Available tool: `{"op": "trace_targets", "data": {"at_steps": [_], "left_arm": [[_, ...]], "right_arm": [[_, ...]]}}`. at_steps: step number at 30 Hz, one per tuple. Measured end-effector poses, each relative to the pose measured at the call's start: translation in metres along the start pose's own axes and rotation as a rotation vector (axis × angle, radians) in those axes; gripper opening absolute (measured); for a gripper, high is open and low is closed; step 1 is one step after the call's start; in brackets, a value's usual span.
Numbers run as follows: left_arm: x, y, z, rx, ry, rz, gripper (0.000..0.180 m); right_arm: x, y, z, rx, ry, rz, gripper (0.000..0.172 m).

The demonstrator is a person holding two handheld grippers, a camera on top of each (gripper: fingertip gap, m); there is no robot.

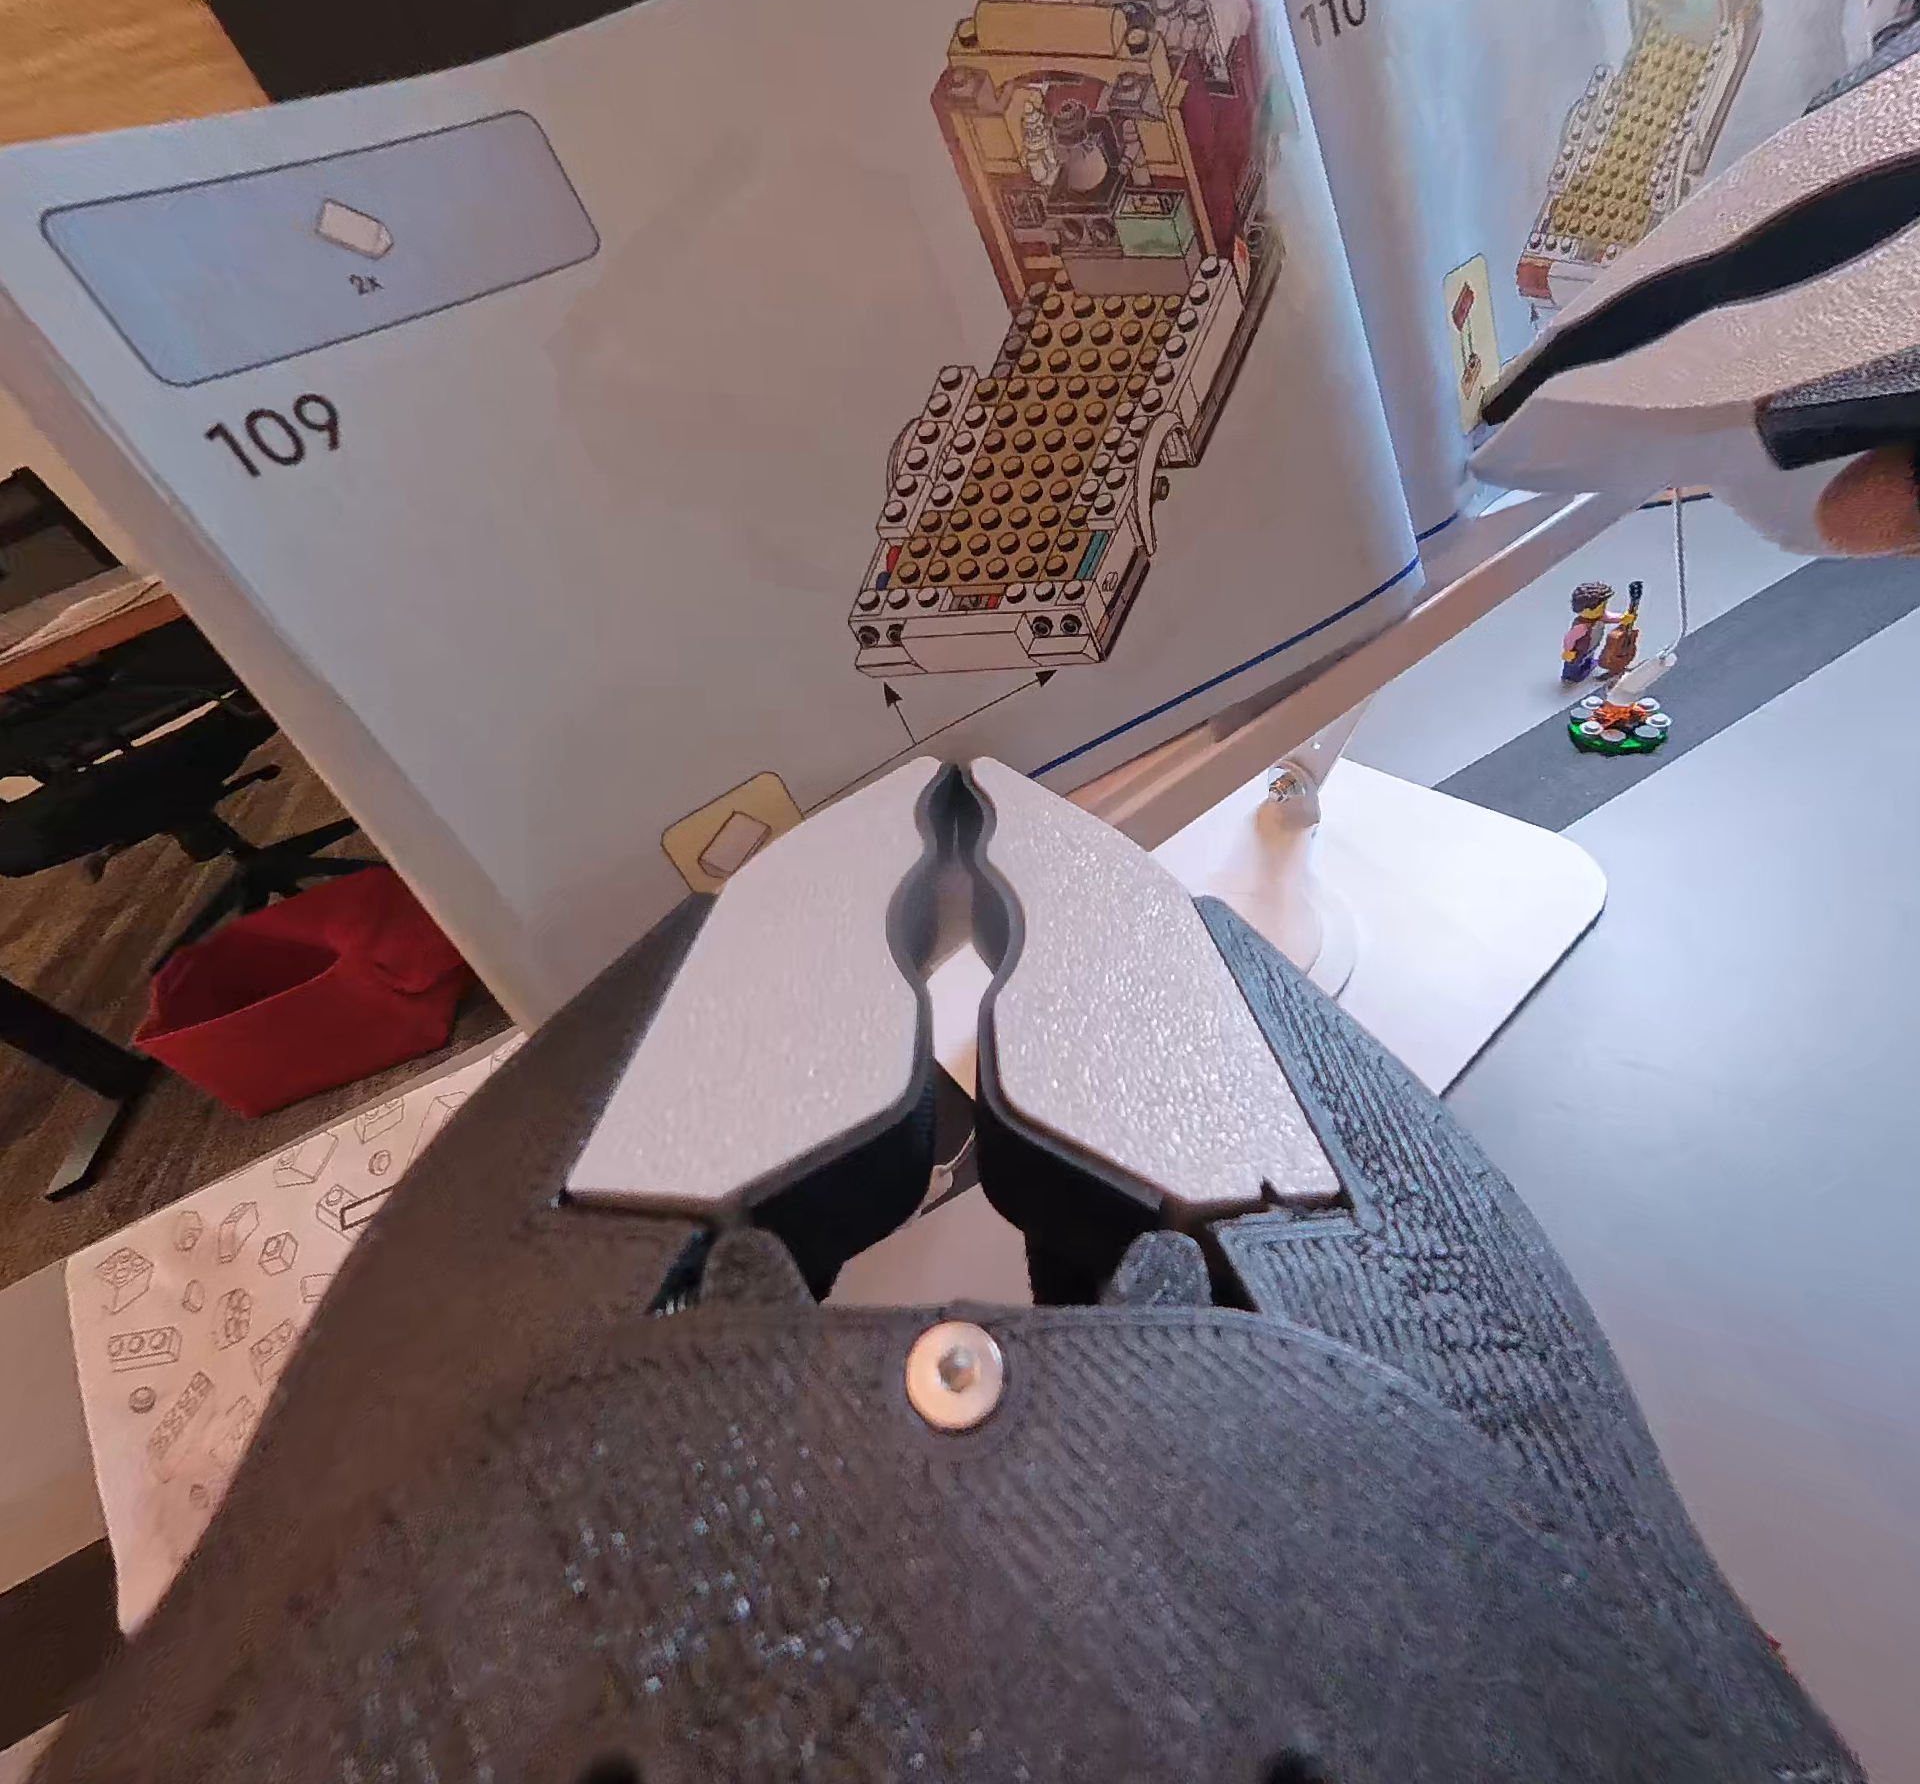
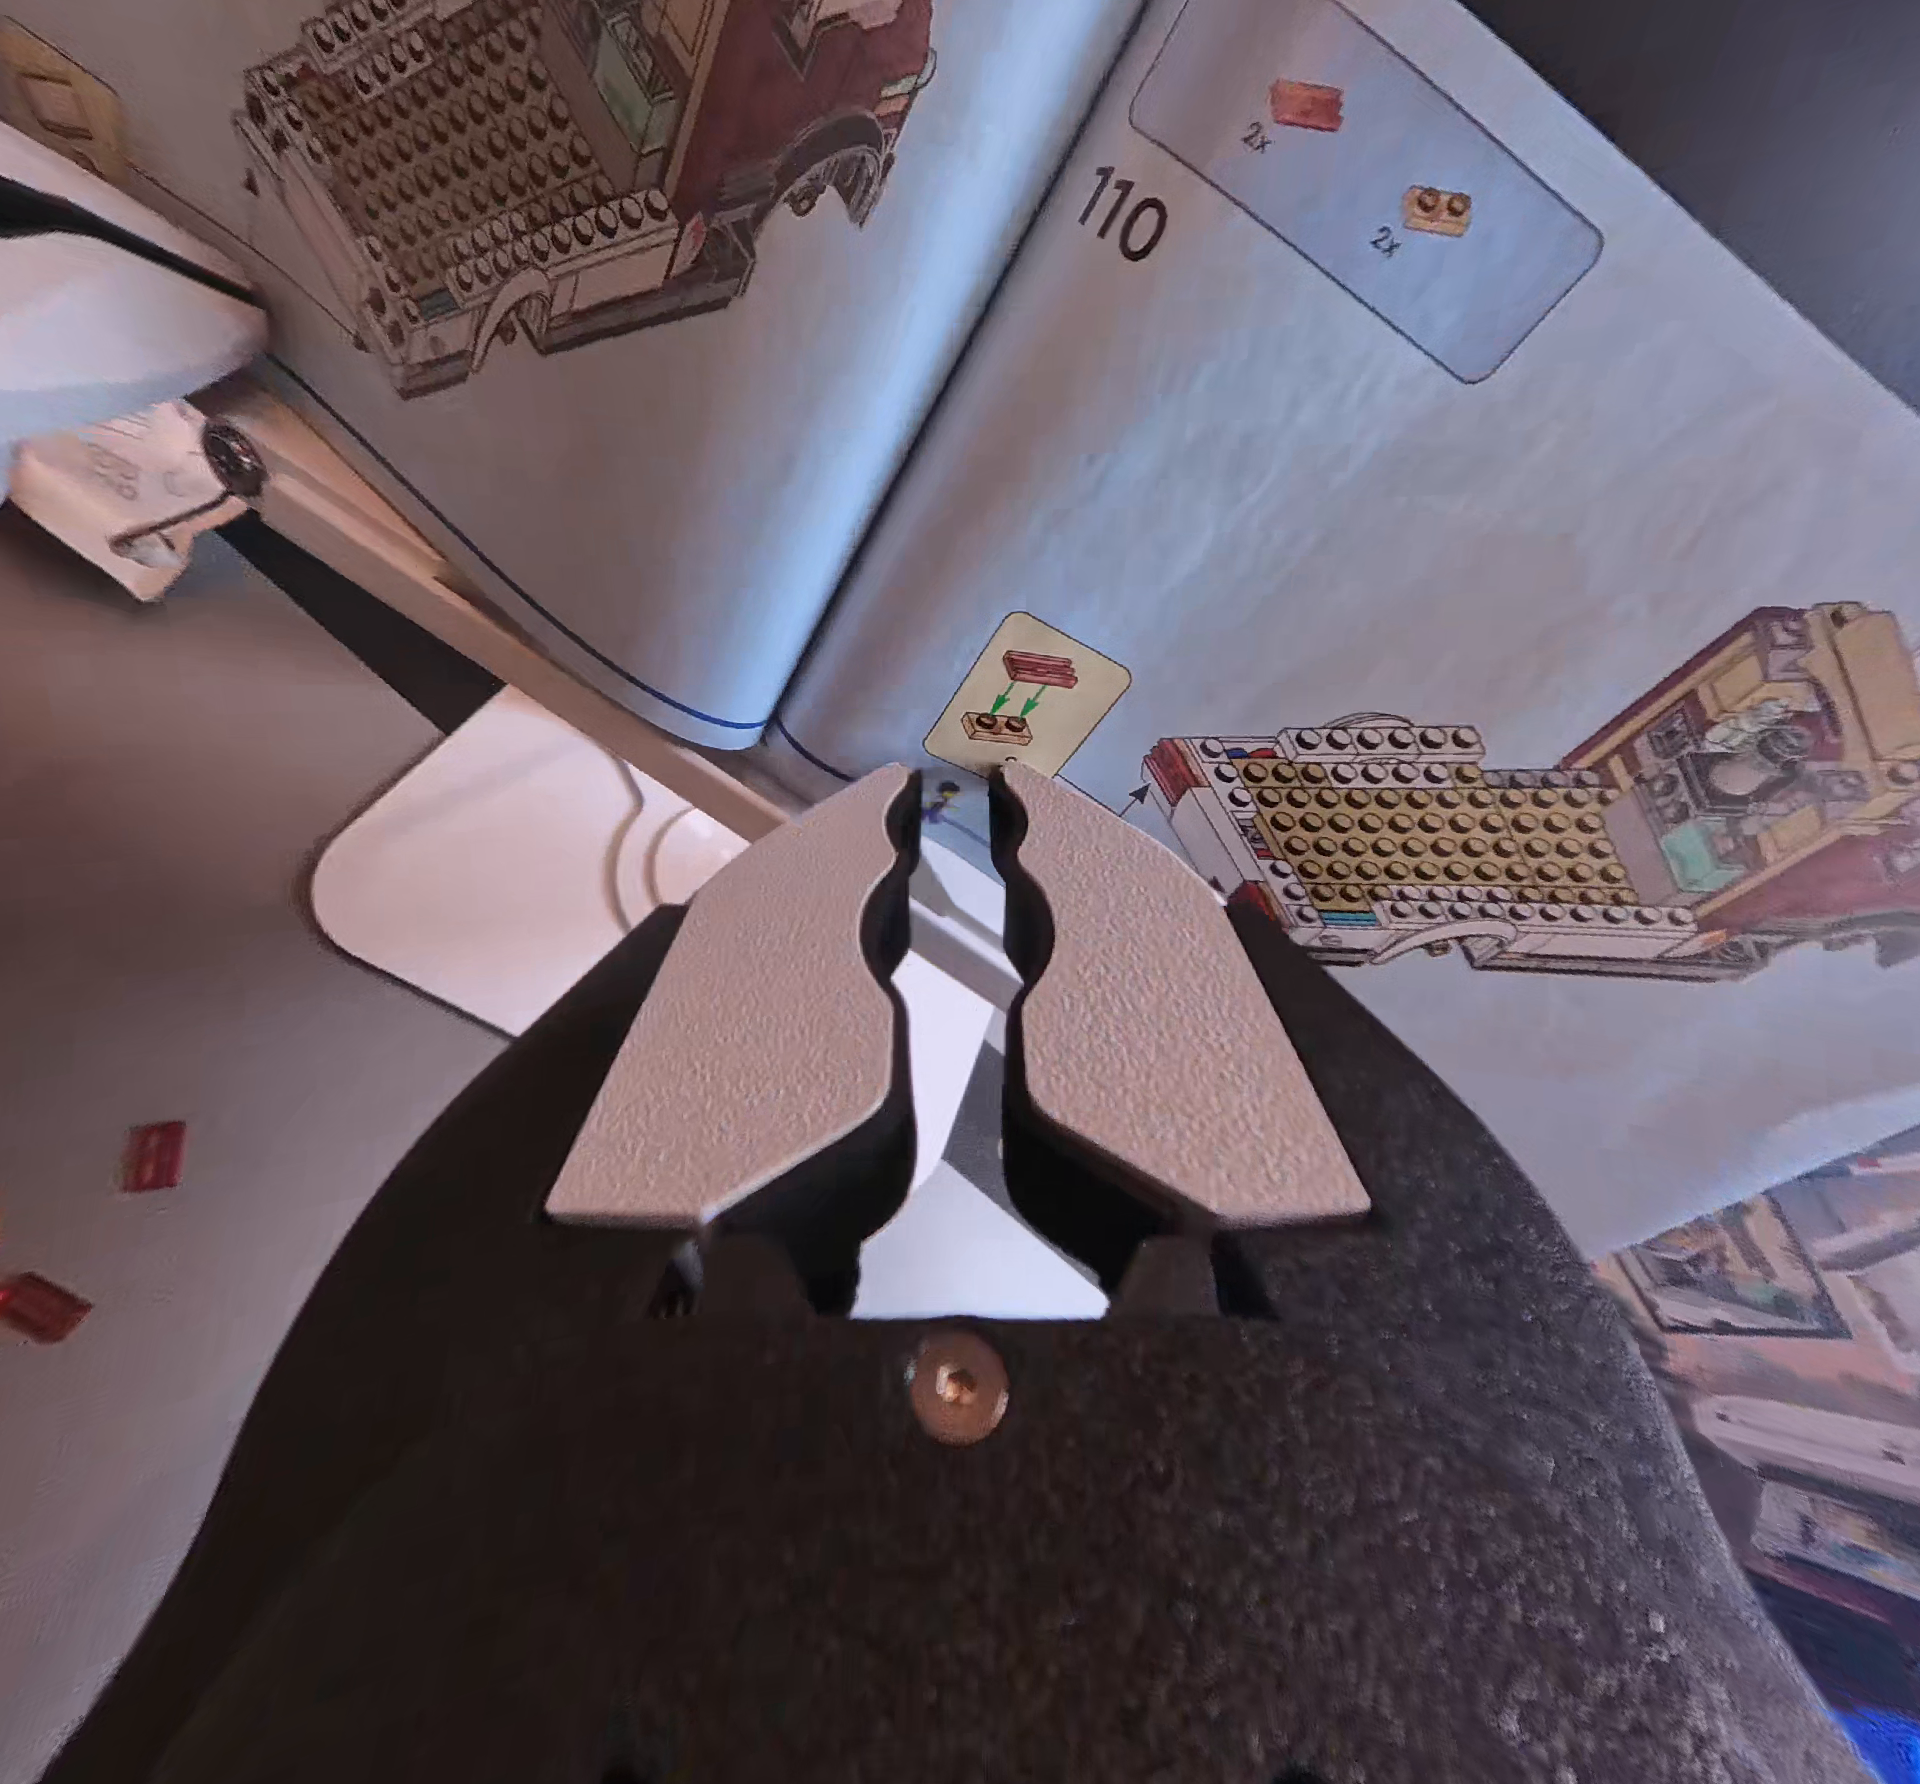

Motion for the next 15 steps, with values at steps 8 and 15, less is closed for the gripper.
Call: {"op": "trace_targets", "data": {"at_steps": [8,15], "left_arm": [[-0.017,-0.008,0.01,-0.108,-0.005,-0.086,0.0],[-0.034,-0.018,0.038,-0.22,-0.091,-0.18,0.029]], "right_arm": [[-0.012,-0.017,0.021,0.093,-0.072,-0.117,0.036],[-0.004,-0.041,0.046,0.089,0.13,-0.216,0.069]]}}
Point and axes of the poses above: each gripper's, where its closed fingertips meet, x out along the fingers, y out of its underside, z = x × y across the jaws, the point moved 10 cm from there along -x, back along the fingers, and after that the axes turned 1 degree about z, right-handed, at the moved point
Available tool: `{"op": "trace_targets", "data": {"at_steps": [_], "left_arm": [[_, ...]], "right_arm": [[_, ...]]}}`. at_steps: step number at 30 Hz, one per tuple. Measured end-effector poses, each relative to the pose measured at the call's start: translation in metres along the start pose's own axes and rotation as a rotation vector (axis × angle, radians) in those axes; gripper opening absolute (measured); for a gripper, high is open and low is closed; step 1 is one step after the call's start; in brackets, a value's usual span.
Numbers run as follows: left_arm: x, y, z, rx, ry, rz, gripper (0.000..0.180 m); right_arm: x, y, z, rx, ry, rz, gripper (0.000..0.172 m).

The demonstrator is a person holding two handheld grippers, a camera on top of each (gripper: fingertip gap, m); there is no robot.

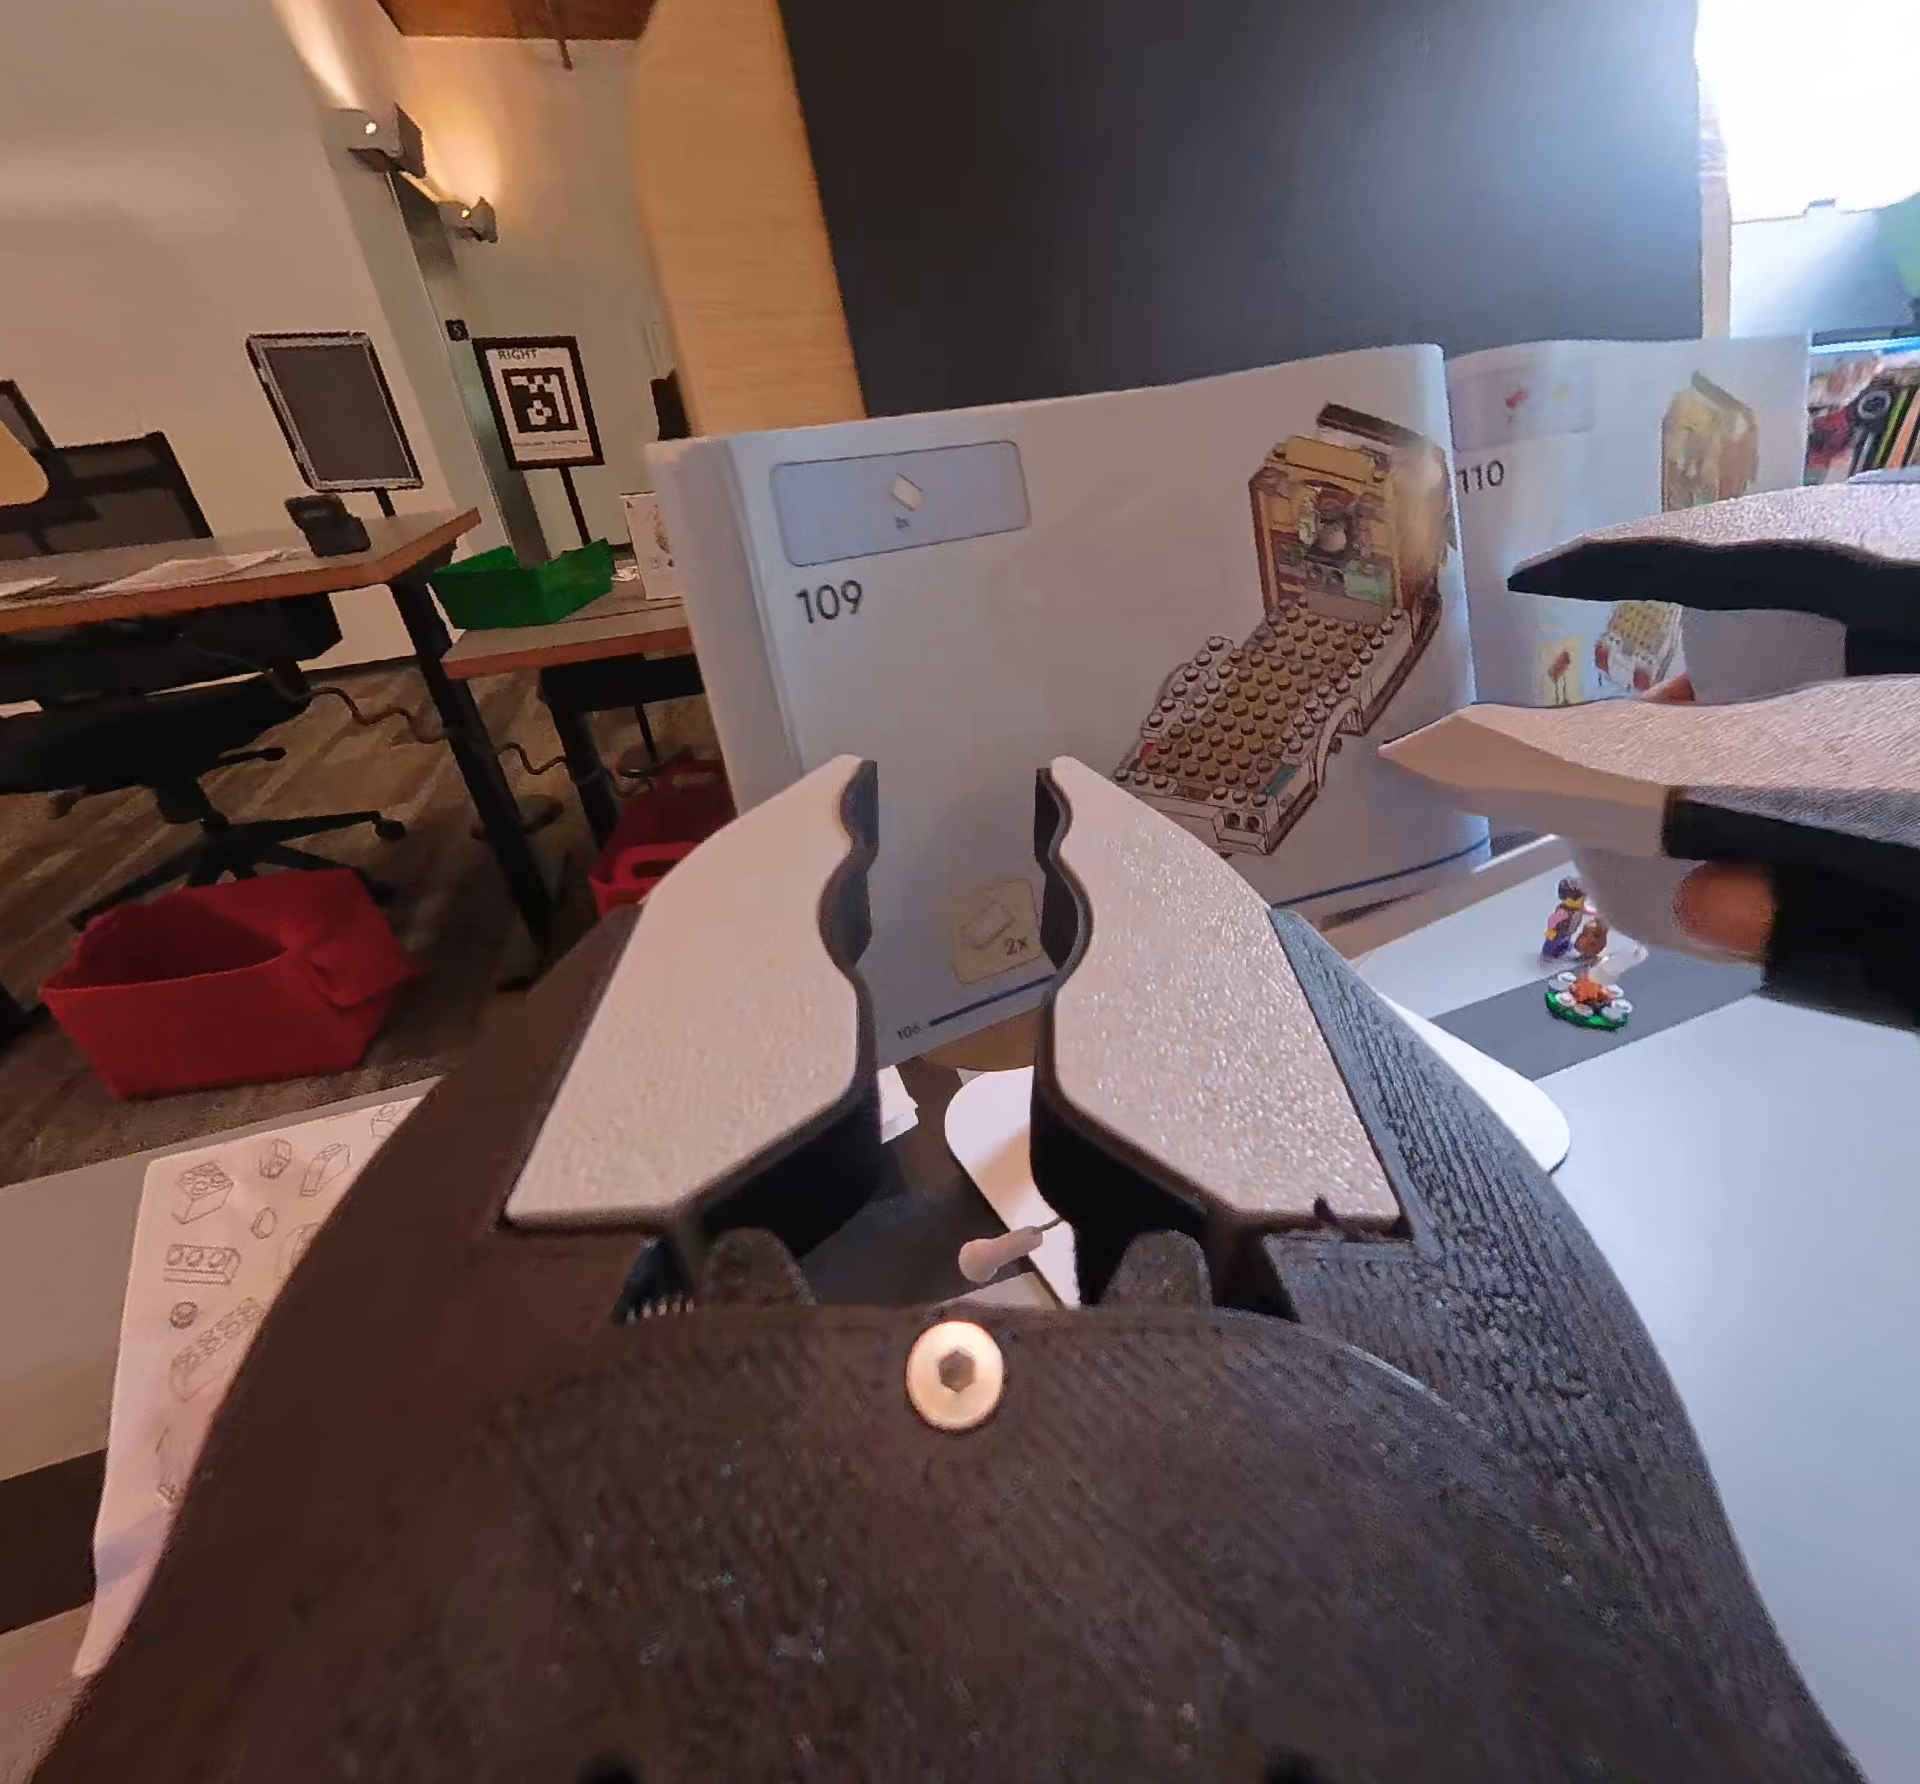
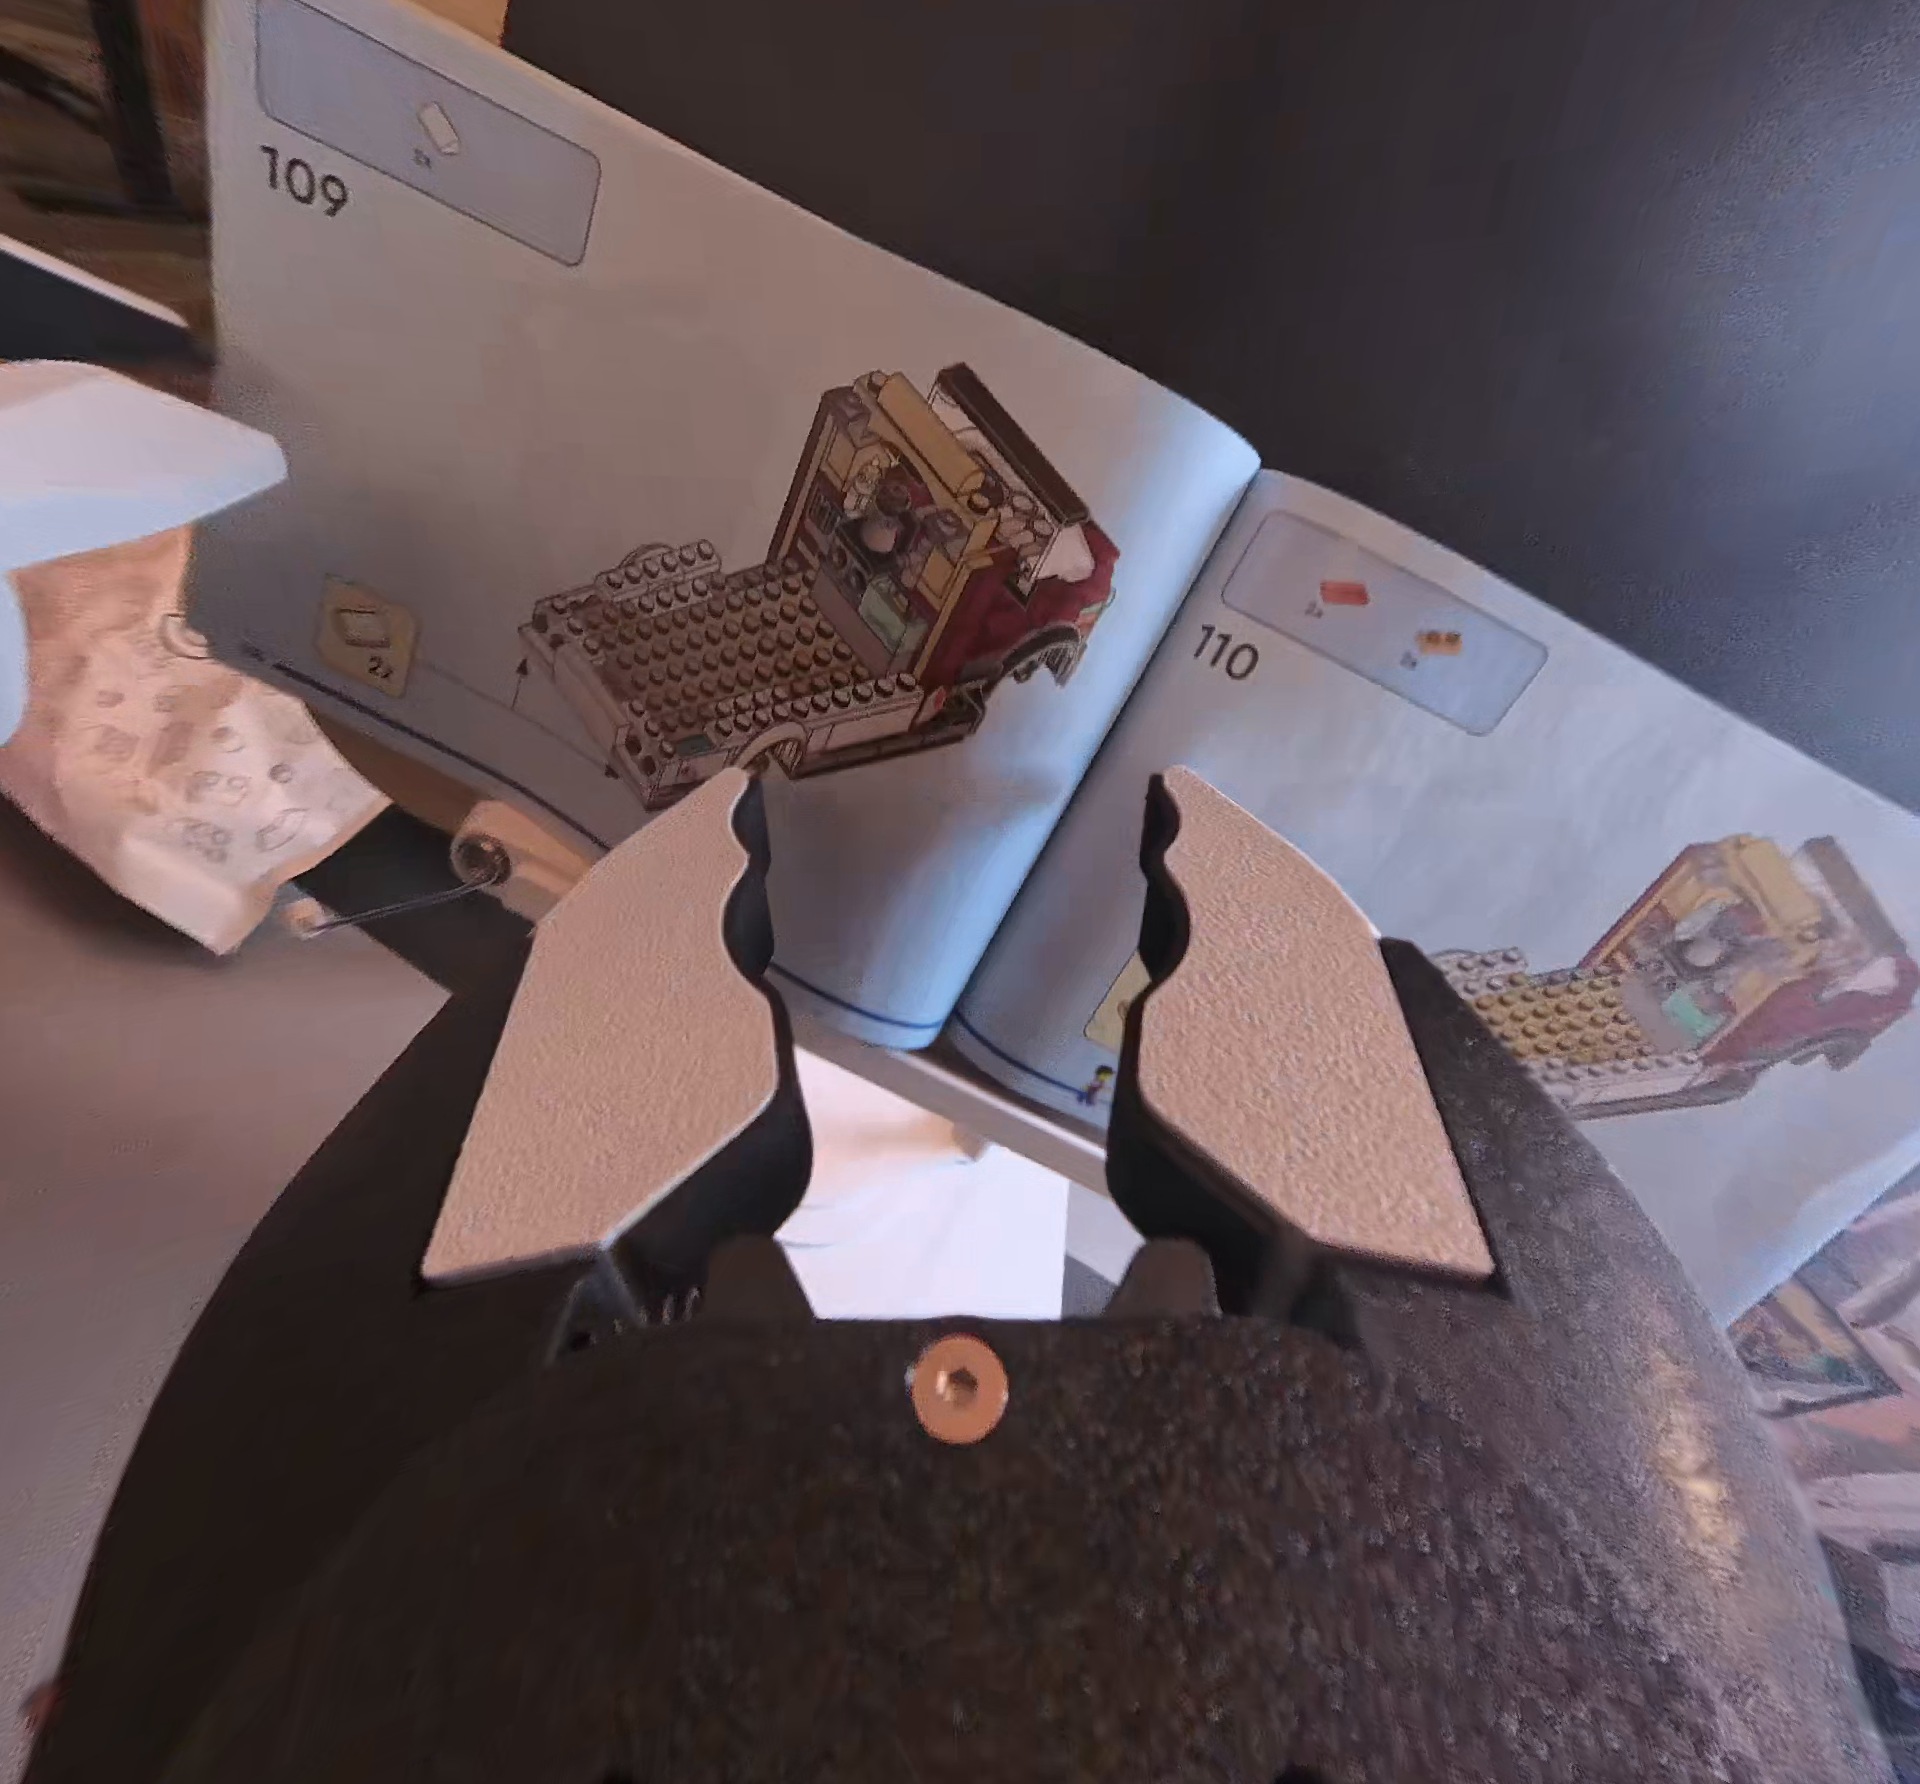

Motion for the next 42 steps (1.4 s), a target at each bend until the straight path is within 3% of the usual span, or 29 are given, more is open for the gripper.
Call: {"op": "trace_targets", "data": {"at_steps": [3,8,15,21,31,34,38,42], "left_arm": [[-0.004,-0.002,0.006,-0.05,-0.008,-0.029,0.031],[-0.007,-0.003,0.01,-0.008,-0.01,-0.03,0.03],[0.005,-0.012,-0.003,0.033,0.117,-0.031,0.029],[0.031,-0.024,-0.015,0.118,0.203,0.067,0.053],[0.049,-0.049,-0.014,0.295,0.216,0.08,0.061],[0.055,-0.05,-0.017,0.3,0.3,0.116,0.048],[0.055,-0.044,-0.02,0.342,0.338,0.161,0.005],[0.044,-0.039,-0.029,0.312,0.393,0.125,0.0]], "right_arm": [[0.013,-0.003,0.005,-0.025,0.06,0.0,0.068],[0.012,0.001,-0.003,-0.036,0.084,-0.036,0.034],[0.006,0.008,-0.022,0.08,-0.076,-0.095,0.025],[0.005,0.013,-0.037,0.183,-0.224,-0.122,0.022],[0.006,0.02,-0.052,0.225,-0.364,-0.138,0.018],[0.006,0.021,-0.056,0.245,-0.404,-0.132,0.018],[0.003,0.02,-0.056,0.23,-0.396,-0.112,0.022],[-0.011,0.012,-0.053,0.226,-0.267,-0.126,0.032]]}}
Point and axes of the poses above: each gripper's, where its closed fingertips meet, x out along the fingers, y out of its underside, z = x × y across the jaws, the point moved 10 cm from there along -x, back along the fingers, and after that the axes turned 1 degree about z, right-handed, at the moved point
